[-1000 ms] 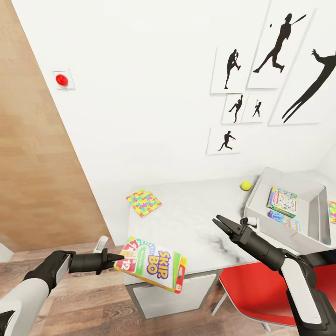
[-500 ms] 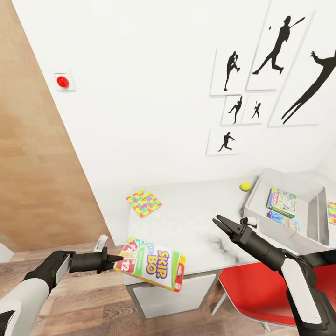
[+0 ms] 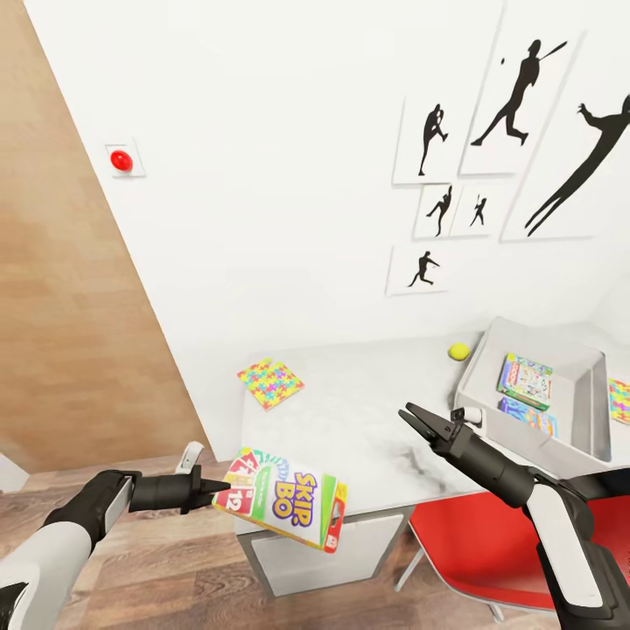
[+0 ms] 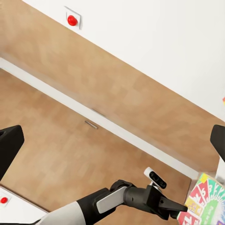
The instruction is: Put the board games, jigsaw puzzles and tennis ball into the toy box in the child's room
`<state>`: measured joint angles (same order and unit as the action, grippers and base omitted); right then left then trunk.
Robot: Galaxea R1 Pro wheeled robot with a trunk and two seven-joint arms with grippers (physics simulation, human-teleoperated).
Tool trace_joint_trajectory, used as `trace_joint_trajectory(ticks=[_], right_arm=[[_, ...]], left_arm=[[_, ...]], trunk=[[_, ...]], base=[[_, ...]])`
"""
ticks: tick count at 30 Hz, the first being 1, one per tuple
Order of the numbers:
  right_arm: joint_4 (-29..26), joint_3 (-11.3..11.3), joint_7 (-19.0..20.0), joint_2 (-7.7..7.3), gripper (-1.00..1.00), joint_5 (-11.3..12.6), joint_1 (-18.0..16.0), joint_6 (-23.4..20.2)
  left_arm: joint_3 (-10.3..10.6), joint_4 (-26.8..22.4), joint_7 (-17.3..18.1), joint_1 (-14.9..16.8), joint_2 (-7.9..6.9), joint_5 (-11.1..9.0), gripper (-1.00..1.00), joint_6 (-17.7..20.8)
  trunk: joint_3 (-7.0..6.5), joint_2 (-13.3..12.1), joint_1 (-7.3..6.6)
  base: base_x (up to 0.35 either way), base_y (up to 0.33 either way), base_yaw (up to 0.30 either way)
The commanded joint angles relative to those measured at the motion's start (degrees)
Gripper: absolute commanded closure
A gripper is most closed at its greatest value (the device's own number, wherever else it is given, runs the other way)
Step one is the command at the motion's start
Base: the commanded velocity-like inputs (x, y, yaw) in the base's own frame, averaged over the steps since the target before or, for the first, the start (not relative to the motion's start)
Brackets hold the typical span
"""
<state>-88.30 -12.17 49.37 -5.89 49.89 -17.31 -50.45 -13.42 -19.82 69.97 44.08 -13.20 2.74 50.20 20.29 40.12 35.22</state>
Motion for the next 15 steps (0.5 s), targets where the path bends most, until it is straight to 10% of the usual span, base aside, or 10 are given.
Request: trace_joint_trajectory(ticks=[1, 15], right_arm=[[-0.01, -0.04, 0.11, 0.0, -1.0, 0.03, -0.06, -0.26], [0.19, -0.22, 0.18, 0.0, -1.0, 0.06, -0.09, -0.27]], left_arm=[[-0.29, -0.01, 0.06, 0.04, 0.02, 0.38, 1.0, 0.32], [-0.48, -0.33, 4.36, 0.26, -0.54, 0.32, 1.0, 0.37]], trunk=[[-0.11, -0.36, -0.21], [-2.63, -5.97, -3.29]], base=[[0.0, 0.0, 0.0], [0.0, 0.0, 0.0]])
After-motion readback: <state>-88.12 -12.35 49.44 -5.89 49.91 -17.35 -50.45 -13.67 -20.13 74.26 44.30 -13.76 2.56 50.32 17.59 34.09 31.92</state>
